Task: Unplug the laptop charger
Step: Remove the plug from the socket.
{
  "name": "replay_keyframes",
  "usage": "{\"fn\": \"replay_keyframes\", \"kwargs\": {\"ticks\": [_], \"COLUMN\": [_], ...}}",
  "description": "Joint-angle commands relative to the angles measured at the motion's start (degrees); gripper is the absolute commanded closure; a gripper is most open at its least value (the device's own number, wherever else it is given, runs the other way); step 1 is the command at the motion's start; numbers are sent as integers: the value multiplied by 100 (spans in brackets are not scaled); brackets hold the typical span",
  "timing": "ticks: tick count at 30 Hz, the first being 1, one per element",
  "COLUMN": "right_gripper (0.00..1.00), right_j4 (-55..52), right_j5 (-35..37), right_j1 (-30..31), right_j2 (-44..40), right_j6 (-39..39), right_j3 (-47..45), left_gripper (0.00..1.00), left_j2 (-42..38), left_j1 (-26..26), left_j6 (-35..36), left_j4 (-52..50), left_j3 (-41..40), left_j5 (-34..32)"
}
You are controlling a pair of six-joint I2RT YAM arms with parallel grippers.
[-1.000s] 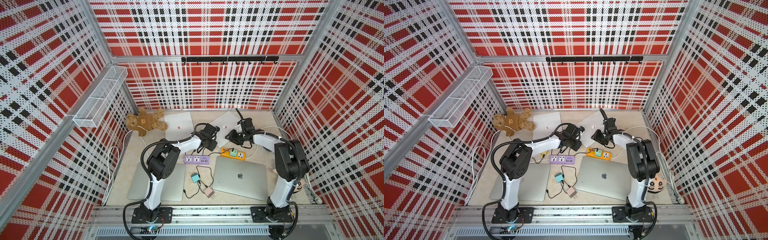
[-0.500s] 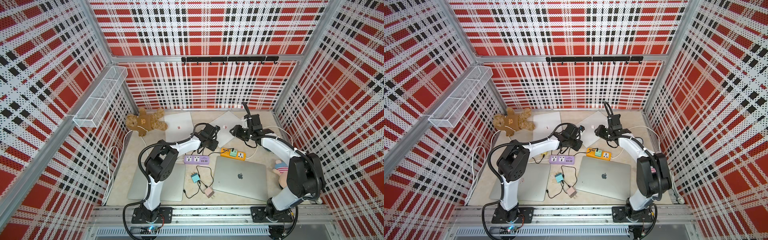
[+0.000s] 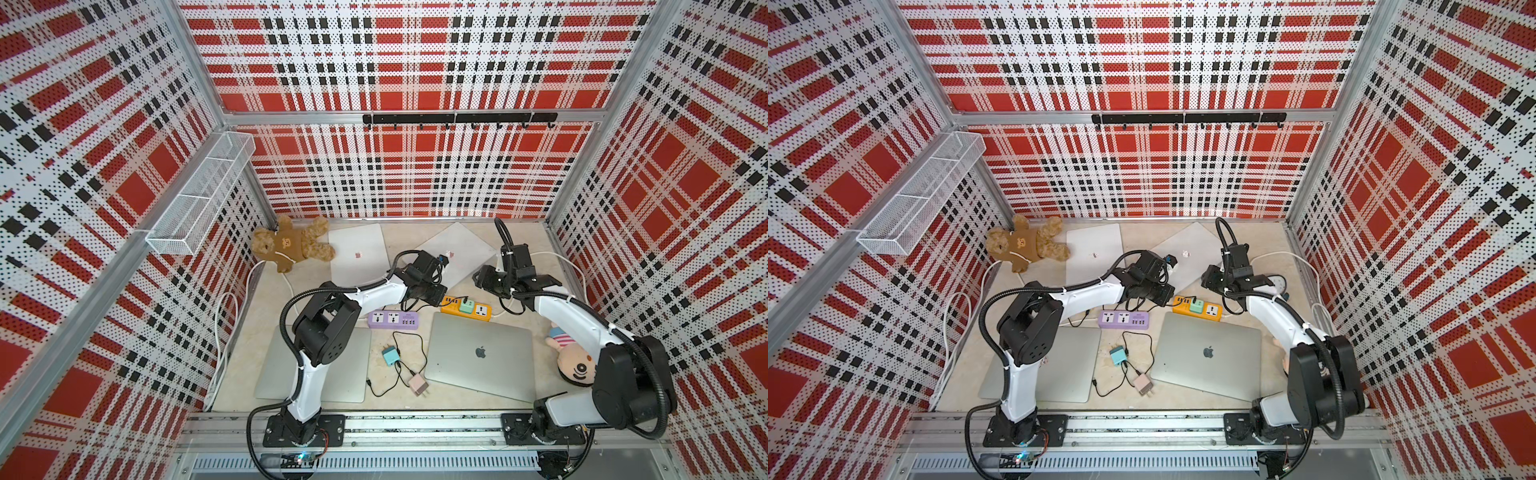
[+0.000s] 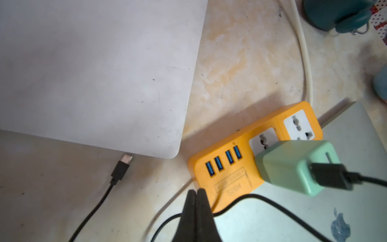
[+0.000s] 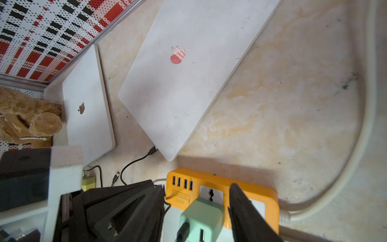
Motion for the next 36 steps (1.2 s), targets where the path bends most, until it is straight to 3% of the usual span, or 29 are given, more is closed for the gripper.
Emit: {"fn": "replay_keyframes", "kwargs": {"ticks": [1, 18, 27, 36], "right_gripper": [47, 46, 45, 43], "right_j4": [-87, -216, -184, -85], "right_j5": [478, 932, 1706, 2700], "right_j1": [44, 186, 715, 1497], "right_j2": [-318, -589, -744, -1001], "right_j6": [-93, -211, -140, 255], "right_j3": [-110, -286, -550, -1145], "left_gripper": [100, 100, 100, 100], "left_j2": [159, 595, 648, 773], "left_j1": [-99, -92, -23, 49], "left_j6": [-204, -443, -467, -540], "left_j4": [105, 58, -194, -256], "left_j3": [223, 537, 579, 627], "left_j5": [317, 396, 116, 402]}}
